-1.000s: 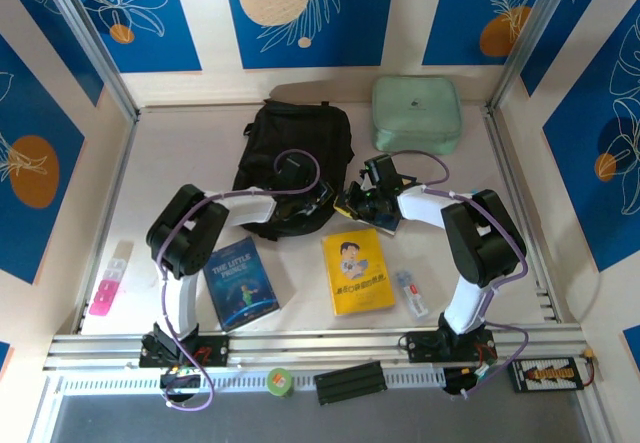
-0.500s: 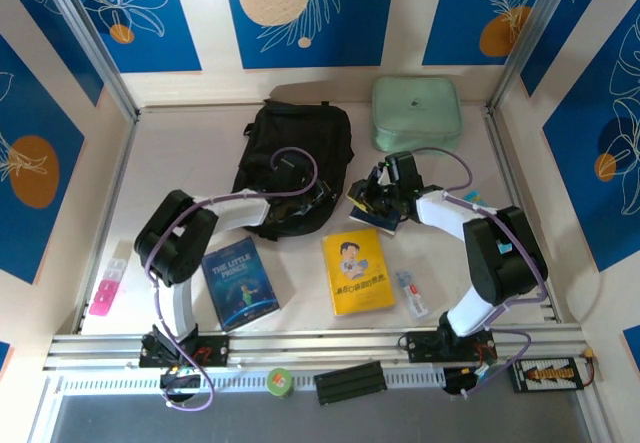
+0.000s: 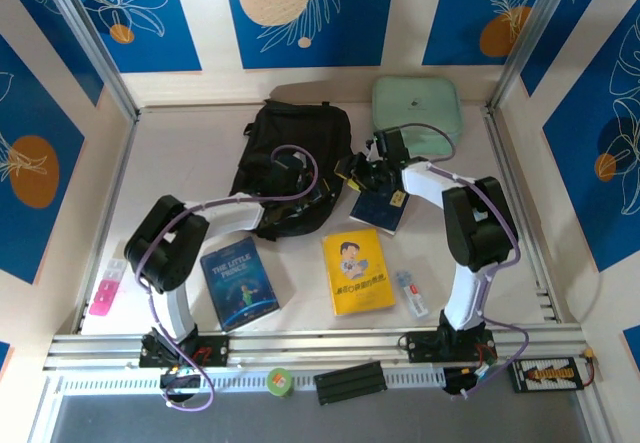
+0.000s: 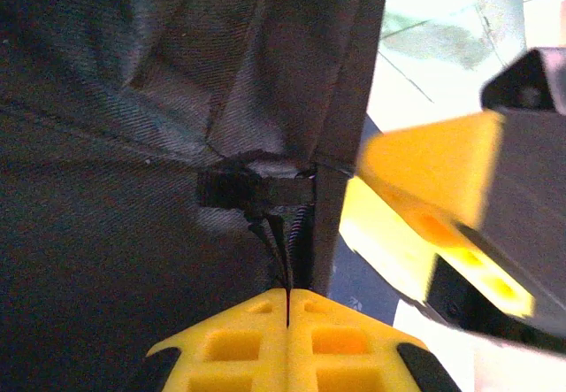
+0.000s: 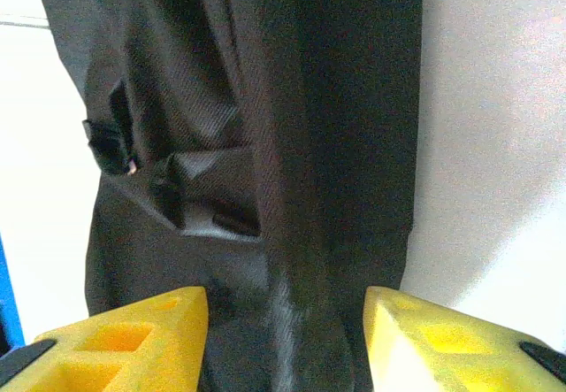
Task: Pack the student bag
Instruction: Unzip the student bag at the top-center of the table.
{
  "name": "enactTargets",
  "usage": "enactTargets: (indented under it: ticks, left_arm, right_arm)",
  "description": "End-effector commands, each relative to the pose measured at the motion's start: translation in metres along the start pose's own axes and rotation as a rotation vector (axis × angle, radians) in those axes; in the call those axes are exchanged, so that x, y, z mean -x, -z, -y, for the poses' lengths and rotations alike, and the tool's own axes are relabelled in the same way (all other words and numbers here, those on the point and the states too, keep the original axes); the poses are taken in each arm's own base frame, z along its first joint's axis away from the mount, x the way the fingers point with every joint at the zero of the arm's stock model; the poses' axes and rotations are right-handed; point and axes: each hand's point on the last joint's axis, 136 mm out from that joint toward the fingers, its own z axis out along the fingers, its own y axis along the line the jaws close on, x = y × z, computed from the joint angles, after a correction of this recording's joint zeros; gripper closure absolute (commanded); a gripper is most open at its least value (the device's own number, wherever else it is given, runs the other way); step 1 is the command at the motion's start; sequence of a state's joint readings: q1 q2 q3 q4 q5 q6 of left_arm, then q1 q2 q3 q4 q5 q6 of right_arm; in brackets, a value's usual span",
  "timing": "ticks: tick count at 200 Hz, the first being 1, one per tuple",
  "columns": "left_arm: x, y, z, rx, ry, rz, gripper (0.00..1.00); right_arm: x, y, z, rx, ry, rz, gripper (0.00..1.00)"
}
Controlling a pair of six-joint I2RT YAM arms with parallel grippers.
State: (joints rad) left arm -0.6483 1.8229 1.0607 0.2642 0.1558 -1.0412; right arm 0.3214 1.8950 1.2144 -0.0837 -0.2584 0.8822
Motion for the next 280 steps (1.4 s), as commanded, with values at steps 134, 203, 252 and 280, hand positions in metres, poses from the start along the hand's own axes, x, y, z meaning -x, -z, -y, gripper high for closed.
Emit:
enactTargets:
  ticks: [134,203,252,280]
  left_arm:
    - [-0.013,0.09,-0.066,0.402,-0.238,-0.021,1.0]
    - [-0.024,0.062,-0.012,0.178,-0.164,-0.147,0.61]
    - [-0.023,0.017,0.001,0.126,-0.003,-0.176,0.54]
    - [-0.023,-0.002,-0.002,0.119,0.057,-0.187,0.54]
  right_arm:
    - [0.012,-0.015,0.037,-0.238,-0.023,0.059,0.89]
    - [0.001,-0.02,0.022,-0.147,0.01,0.012,0.9]
    - [-0.003,-0.021,0.027,-0.141,-0.011,0.003,0.9]
    - [-0.004,-0.02,0.026,-0.138,-0.008,0.004,0.91]
